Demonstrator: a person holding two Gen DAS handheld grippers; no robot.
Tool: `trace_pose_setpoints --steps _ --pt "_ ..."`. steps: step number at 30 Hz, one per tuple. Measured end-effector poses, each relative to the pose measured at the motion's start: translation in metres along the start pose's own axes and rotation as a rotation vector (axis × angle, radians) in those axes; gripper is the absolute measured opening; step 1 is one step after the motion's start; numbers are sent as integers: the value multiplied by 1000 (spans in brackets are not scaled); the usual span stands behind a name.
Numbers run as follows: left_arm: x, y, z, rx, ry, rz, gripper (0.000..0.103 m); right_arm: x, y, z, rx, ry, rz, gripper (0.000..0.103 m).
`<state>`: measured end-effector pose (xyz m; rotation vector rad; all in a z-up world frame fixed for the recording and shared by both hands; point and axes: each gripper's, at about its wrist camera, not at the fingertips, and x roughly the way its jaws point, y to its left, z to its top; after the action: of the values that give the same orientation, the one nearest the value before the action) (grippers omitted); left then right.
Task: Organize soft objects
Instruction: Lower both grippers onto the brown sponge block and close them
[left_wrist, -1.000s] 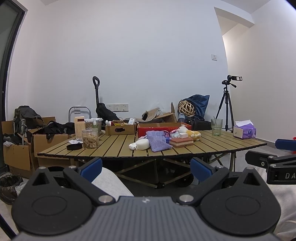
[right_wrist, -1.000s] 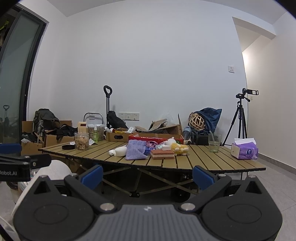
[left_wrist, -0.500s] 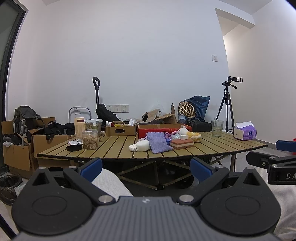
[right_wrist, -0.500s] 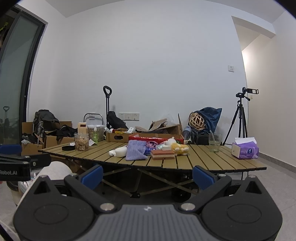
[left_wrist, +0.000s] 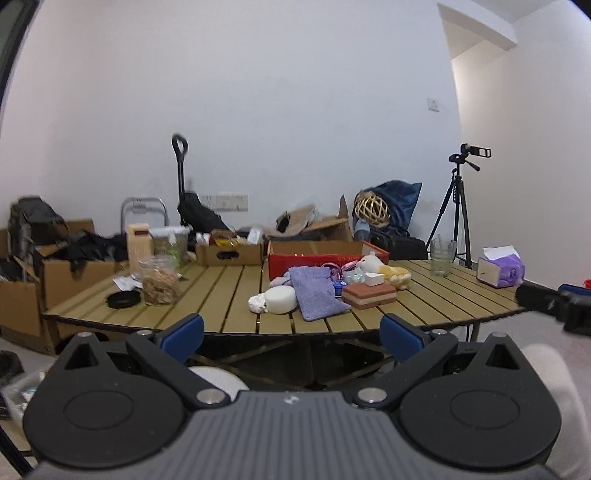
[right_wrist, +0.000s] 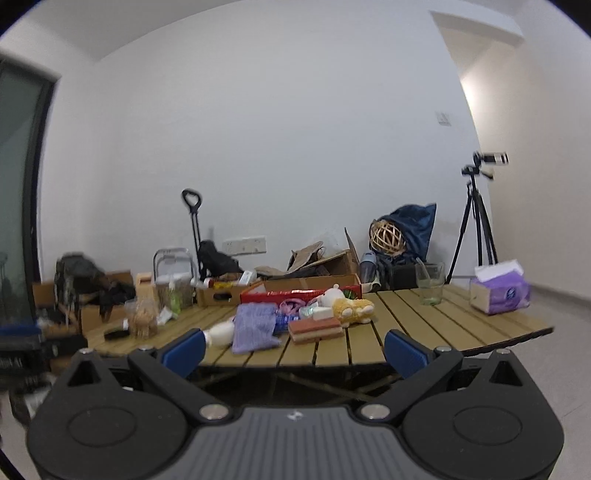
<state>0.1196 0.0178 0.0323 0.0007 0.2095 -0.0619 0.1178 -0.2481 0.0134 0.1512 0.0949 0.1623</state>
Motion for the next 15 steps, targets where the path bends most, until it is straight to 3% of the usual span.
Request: trace_pose_setpoints --steps 3,7,9,11,13,15 --pt "55 9 13 -42 40 -16 103 50 -18 5 48 -48 17 103" --pt "140 6 28 -74 90 -87 98 152 -41 5 46 103 86 103" --pt "186 -3 35 -81 126 -148 72 200 -52 6 39 138 75 99" --pt "239 -16 42 -105 182 -224 61 251 -64 9 57 188 58 84" --pt "290 -31 43 -119 237 -292 58 303 -78 10 86 238 55 72" --pt "342 -47 39 -111 332 -290 49 346 -84 6 114 284 56 61"
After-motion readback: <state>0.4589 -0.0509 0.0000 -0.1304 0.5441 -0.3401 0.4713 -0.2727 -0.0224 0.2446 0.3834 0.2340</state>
